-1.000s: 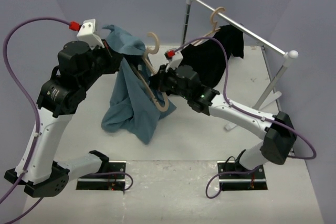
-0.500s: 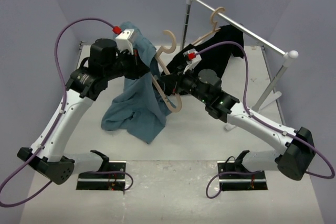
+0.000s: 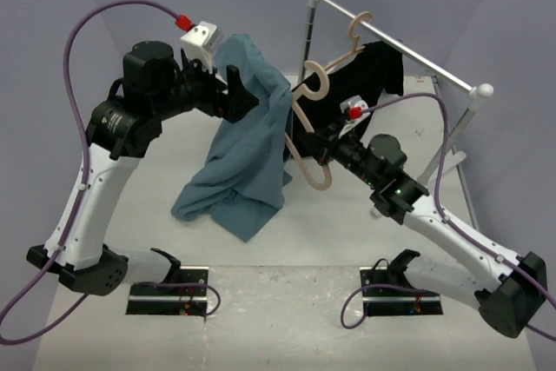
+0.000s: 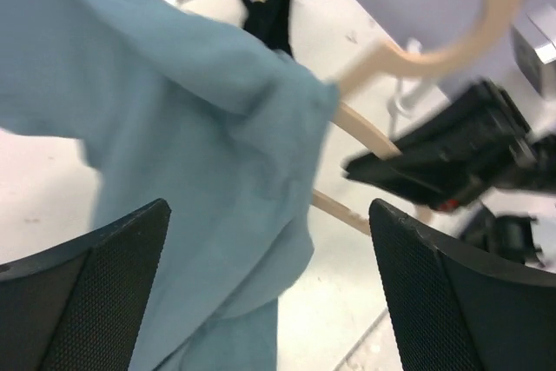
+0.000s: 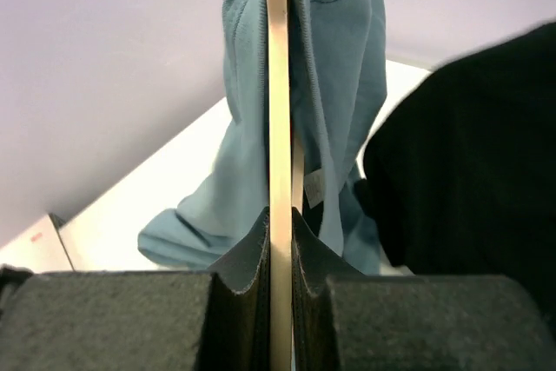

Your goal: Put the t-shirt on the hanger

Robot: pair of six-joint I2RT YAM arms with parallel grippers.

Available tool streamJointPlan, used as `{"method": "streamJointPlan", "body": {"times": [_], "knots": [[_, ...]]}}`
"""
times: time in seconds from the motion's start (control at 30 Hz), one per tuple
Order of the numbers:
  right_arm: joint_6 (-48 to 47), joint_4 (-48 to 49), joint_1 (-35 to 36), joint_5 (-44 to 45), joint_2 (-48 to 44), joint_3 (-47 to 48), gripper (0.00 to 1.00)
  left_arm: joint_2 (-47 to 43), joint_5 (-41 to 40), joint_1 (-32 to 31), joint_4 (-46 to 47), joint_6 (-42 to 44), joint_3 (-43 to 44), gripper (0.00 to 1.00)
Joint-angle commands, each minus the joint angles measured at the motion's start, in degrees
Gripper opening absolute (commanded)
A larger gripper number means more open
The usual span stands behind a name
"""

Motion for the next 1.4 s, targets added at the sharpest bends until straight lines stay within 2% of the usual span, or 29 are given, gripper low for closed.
{"method": "streamJointPlan", "body": {"times": [0.0, 0.07, 0.13, 0.2, 0.23, 0.3, 0.37, 0.4, 0.43, 0.5, 0.57, 0.67, 0.8, 0.87, 0.93, 1.0, 1.13, 1.17, 1.23, 1.27, 1.3, 1.37], "knots": [[-6.23, 8.24, -3.76, -6.68, -10.19, -7.64, 0.00, 3.43, -13.82, -0.13, -5.06, 1.86, 13.11, 1.00], [-9.75, 8.35, -6.40, -11.27, -14.14, -12.19, 0.00, 5.89, -14.44, -0.07, -5.22, 5.15, 18.52, 1.00], [-15.12, 5.10, -9.10, -17.62, -16.47, -14.06, 0.00, 7.14, -12.41, 0.00, -2.94, 9.88, 20.08, 0.99], [-22.52, 0.09, -11.64, -25.35, -17.70, -12.80, 0.00, 7.42, -5.05, -0.07, -1.01, 16.33, 19.07, 0.97], [-23.46, -4.11, -12.18, -26.52, -17.53, -11.04, 0.00, 7.01, -0.07, -0.08, 0.35, 18.18, 17.97, 0.96], [-28.92, -15.02, -16.40, -34.99, -15.75, -6.72, 0.00, 4.86, 12.35, -0.16, 3.63, 30.25, 13.71, 0.98], [-30.41, -18.69, -19.30, -42.24, -13.62, -4.39, 0.00, 0.70, 17.67, -0.13, 5.62, 40.83, 6.04, 1.00], [-31.23, -20.03, -20.16, -45.08, -12.77, -3.95, 0.00, -1.40, 18.25, -0.07, 7.03, 42.39, 2.04, 1.00], [-32.35, -21.86, -20.76, -47.33, -11.77, -2.42, 0.00, -3.88, 20.19, -0.07, 9.80, 47.61, -2.92, 1.00], [-35.98, -26.79, -21.73, -50.43, -9.94, -0.63, 0.00, -6.25, 22.45, -0.15, 12.30, 50.78, -7.89, 1.00], [-42.19, -33.93, -21.98, -52.66, -8.40, 2.59, 0.00, -5.90, 26.62, -0.07, 10.43, 52.31, -8.44, 1.00], [-45.73, -38.89, -22.11, -54.44, -6.42, 7.21, 0.00, -2.04, 32.69, -0.16, 4.02, 52.70, -5.01, 0.98], [-49.14, -44.42, -22.11, -55.35, -4.49, 11.33, 0.00, 1.64, 34.03, -0.40, -0.73, 50.89, -3.70, 0.93], [-49.56, -45.25, -22.11, -55.37, -3.51, 13.20, 0.00, 2.40, 35.72, -0.73, -2.91, 51.00, -3.60, 0.87], [-50.41, -46.58, -22.11, -54.87, -2.87, 14.44, 0.00, 3.31, 37.08, -1.13, -5.43, 51.40, -3.71, 0.73], [-51.03, -47.87, -22.11, -55.35, -2.17, 15.72, 0.00, 5.21, 36.27, -2.15, -7.15, 50.93, -4.04, 0.68], [-51.78, -49.56, -22.11, -55.53, -1.06, 17.73, 0.00, 8.39, 36.17, -3.22, -9.53, 51.26, -2.98, 0.70], [-52.23, -50.39, -22.11, -55.33, -0.68, 18.15, 0.00, 9.33, 36.37, -3.32, -10.40, 51.62, -2.46, 0.66], [-52.97, -51.25, -22.09, -55.41, -0.42, 19.26, 0.00, 10.21, 34.67, -3.56, -10.21, 50.71, -2.27, 0.32], [-53.22, -51.49, -22.03, -55.53, -0.48, 19.50, 0.00, 10.76, 32.96, -3.75, -9.54, 49.67, -2.21, 0.25], [-53.24, -51.44, -22.09, -55.68, -0.76, 19.52, 0.00, 11.36, 31.99, -3.90, -9.35, 49.11, -2.20, 0.28], [-53.02, -51.10, -22.11, -55.85, -1.10, 19.96, 0.00, 12.05, 31.26, -4.09, -9.39, 48.63, -2.18, 0.50]]}}
